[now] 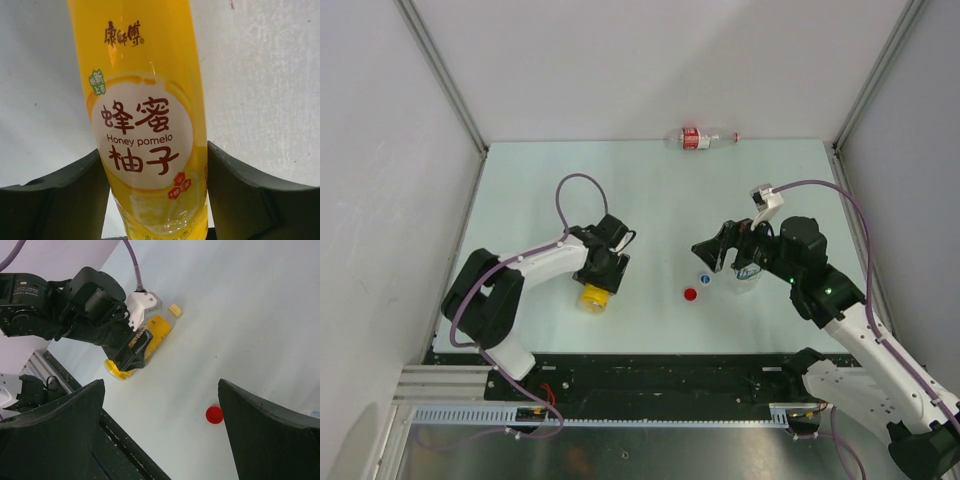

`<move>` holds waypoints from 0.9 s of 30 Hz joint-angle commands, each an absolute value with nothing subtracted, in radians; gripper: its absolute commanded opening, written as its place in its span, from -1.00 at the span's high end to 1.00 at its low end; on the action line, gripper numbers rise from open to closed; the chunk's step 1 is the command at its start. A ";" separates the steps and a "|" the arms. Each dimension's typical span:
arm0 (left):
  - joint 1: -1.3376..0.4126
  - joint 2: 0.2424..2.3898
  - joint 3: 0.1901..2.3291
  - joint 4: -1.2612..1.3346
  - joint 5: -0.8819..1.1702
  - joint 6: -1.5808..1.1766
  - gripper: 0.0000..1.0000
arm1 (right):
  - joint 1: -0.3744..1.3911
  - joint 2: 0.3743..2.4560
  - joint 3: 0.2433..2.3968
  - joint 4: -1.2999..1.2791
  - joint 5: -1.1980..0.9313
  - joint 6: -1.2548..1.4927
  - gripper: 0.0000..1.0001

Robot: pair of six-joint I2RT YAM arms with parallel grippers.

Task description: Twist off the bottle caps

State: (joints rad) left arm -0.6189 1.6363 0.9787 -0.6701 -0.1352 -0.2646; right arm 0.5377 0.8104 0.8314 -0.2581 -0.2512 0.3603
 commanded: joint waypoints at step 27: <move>-0.653 1.328 1.414 -0.583 0.532 0.106 0.42 | 0.370 0.816 0.825 0.090 -0.531 0.620 -0.99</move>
State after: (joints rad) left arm -0.6338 1.3190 1.3937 -0.6159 0.3874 0.0208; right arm 0.4061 0.8051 0.8219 -0.0711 -0.4412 0.5201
